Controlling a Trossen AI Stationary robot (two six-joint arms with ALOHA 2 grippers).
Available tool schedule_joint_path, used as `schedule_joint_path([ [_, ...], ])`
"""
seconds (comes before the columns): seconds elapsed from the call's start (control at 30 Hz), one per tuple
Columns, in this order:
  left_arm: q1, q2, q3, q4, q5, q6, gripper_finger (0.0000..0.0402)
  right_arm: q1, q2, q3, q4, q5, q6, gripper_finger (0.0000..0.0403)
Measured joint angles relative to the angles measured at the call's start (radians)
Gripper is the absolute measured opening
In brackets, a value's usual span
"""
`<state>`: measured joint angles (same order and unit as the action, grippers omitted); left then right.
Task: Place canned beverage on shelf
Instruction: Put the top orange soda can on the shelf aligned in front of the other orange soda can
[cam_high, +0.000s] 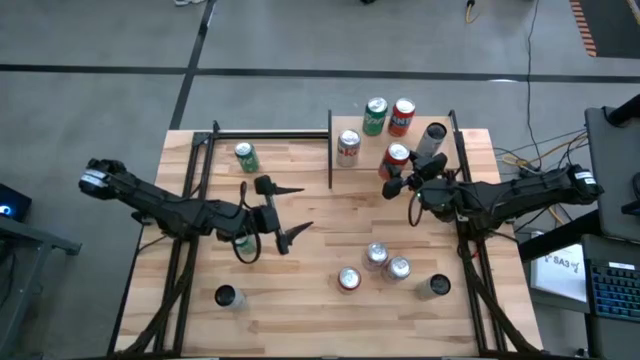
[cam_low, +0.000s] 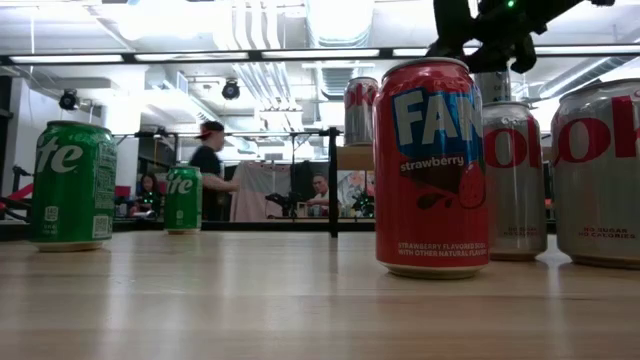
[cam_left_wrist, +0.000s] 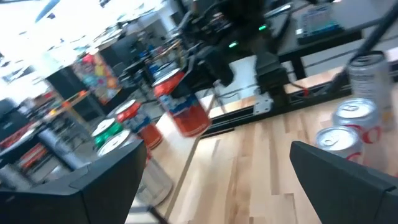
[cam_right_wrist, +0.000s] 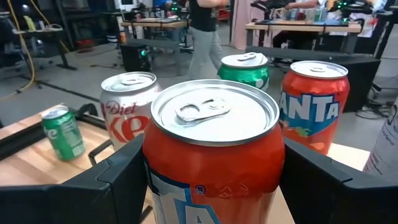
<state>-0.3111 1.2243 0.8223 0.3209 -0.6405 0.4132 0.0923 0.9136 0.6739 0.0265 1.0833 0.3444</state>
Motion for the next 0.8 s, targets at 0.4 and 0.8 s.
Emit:
schedule_joint_path([
  [0.4,0.111,-0.002,-0.079,0.145,0.199,0.078,0.0382,-0.070,0.026,0.000,-0.018,-0.028,-0.004,0.0277],
  [0.8,0.192,-0.015,-0.114,0.293,0.333,0.066,0.0382,-0.099,0.089,0.009,0.045,-0.036,0.001,0.0277],
])
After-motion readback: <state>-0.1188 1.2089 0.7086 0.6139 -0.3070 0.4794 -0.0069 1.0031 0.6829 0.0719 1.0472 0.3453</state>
